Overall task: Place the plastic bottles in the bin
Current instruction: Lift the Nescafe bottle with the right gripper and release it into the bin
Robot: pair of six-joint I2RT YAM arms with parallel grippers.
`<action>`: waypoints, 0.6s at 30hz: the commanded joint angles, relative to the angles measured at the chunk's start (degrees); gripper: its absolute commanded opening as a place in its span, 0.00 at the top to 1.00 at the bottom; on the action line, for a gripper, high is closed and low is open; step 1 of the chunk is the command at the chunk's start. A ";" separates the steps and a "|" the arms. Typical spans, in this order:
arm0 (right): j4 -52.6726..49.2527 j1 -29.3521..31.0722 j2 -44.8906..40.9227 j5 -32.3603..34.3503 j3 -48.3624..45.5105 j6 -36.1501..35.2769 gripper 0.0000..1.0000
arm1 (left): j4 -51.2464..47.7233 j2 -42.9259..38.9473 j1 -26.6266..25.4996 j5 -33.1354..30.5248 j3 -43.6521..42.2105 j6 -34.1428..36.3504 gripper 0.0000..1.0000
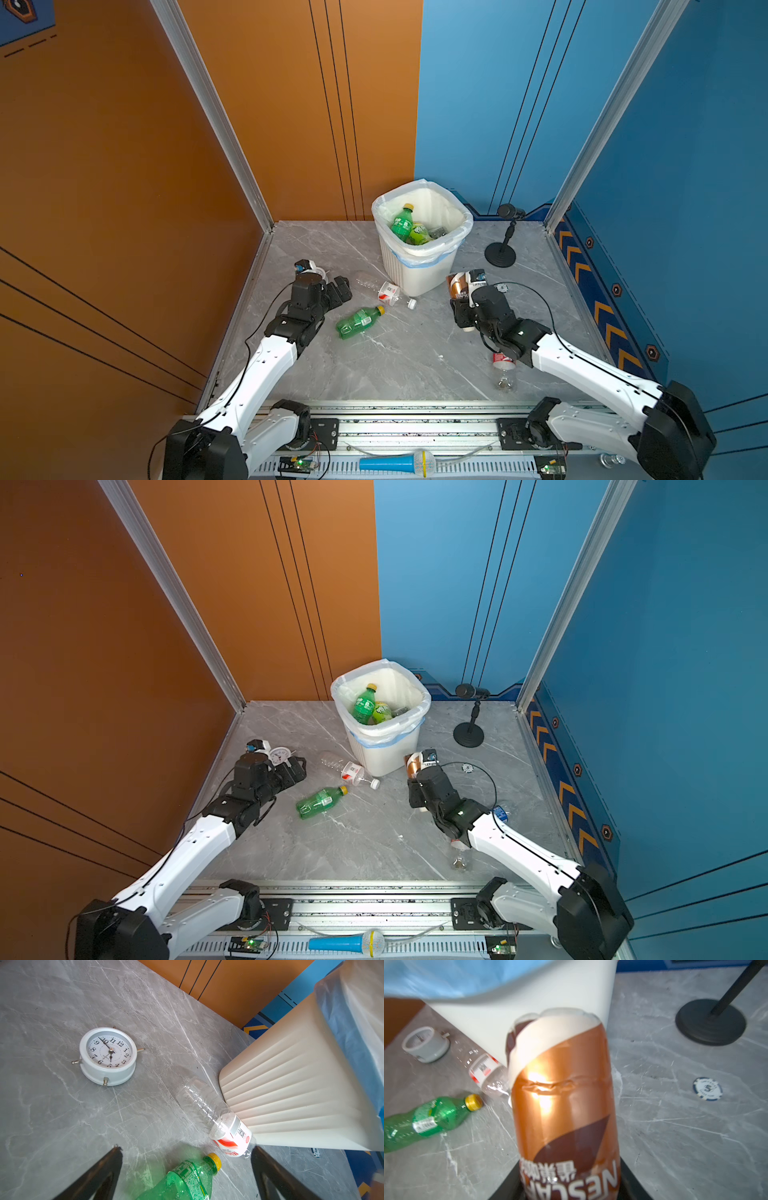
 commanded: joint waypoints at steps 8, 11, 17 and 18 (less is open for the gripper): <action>2.50 0.02 -6.49 3.10 11.46 -4.79 0.48 | -0.81 -1.75 1.16 0.54 -2.40 -0.66 0.02; 6.55 -0.07 -3.96 2.94 15.69 -7.88 0.47 | -0.93 -2.63 1.77 0.41 -3.53 -0.34 0.02; 8.95 -3.15 10.19 -3.20 30.80 -12.40 0.47 | -2.41 -4.98 2.61 1.01 -4.78 -0.49 0.02; 8.10 -4.00 13.21 -4.93 34.12 -12.75 0.47 | -2.61 -5.41 2.87 0.98 -5.05 -0.26 0.02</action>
